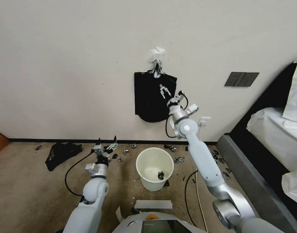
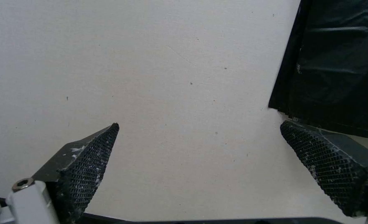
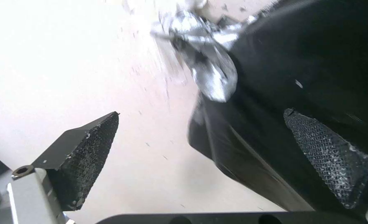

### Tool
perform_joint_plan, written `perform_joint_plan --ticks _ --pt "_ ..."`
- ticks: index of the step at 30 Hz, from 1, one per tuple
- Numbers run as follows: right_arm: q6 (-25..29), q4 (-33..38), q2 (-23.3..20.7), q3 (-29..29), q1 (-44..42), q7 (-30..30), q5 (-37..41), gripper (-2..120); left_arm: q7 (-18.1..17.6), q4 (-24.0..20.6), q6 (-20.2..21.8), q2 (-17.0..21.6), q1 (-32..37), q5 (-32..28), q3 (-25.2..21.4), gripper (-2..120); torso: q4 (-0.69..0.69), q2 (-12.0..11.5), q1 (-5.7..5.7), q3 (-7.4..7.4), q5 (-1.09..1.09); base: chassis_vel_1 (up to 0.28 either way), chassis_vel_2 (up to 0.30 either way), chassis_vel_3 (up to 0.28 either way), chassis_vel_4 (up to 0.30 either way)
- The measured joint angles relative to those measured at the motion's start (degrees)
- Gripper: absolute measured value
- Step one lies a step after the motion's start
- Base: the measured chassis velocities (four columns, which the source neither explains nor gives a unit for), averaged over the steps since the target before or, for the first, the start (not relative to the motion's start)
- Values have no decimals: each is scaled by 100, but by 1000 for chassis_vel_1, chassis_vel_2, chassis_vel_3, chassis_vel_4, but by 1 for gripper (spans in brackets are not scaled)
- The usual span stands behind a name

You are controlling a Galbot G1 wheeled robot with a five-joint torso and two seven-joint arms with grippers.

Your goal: Place a trash bag onto the trash bin.

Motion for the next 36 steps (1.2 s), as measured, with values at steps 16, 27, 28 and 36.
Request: perform_joint_plan --ticks 16,27,28,36 --pt "-130 -762 358 -35 628 -35 28 100 -4 116 -73 3 -29 -9 -6 100 1 0 0 0 0 0 0 0 0" --pt "-135 -1041 455 -56 789 -131 -76 100 -3 159 -84 -20 -45 0 13 100 1 0 0 0 0 0 0 0 0" --pt "-129 -1108 485 -44 834 -148 -99 100 -3 172 -85 -20 -54 2 16 100 1 0 1 0 1 0 0 0 0" --pt "-95 -1330 619 39 1061 -216 -161 100 -2 218 -99 -10 -67 7 20 100 2 0 0 0 0 0 0 0 0"
